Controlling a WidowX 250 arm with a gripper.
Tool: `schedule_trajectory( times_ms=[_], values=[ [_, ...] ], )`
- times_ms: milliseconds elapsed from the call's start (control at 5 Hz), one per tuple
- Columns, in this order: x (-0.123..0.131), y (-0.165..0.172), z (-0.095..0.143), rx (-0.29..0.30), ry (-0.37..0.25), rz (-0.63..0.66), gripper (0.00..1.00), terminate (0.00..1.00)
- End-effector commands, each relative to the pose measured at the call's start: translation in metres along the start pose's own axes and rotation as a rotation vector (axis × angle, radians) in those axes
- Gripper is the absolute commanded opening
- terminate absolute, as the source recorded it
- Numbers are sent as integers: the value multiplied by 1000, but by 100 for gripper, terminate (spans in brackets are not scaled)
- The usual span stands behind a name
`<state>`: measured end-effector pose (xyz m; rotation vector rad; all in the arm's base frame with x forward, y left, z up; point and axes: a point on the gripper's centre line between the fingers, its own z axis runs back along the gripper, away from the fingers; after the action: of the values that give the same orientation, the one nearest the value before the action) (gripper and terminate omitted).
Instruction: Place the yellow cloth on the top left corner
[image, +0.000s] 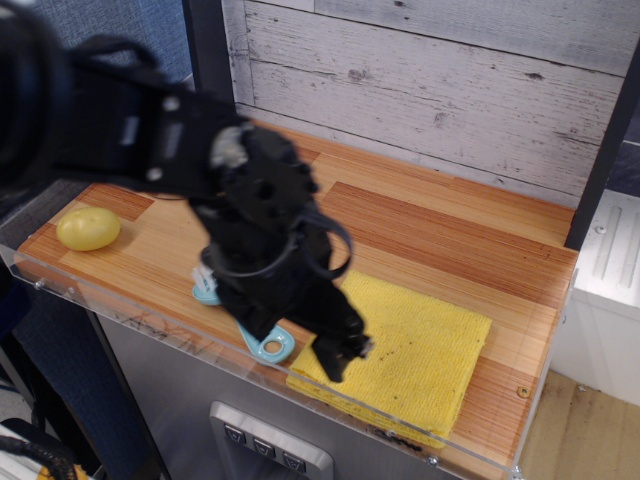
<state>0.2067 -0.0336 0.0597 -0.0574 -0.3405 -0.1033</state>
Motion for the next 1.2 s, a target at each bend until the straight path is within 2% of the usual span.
schedule_trajectory(
  times_ms=[0,200,600,1000],
  values=[
    [28,-23,-12,0,-10,-5,100,0],
    [36,-28,-24,8,-2,-1,100,0],
    [37,-23,-59,59,28,18,100,0],
    [42,-5,-75,88,49,60,100,0]
  ],
)
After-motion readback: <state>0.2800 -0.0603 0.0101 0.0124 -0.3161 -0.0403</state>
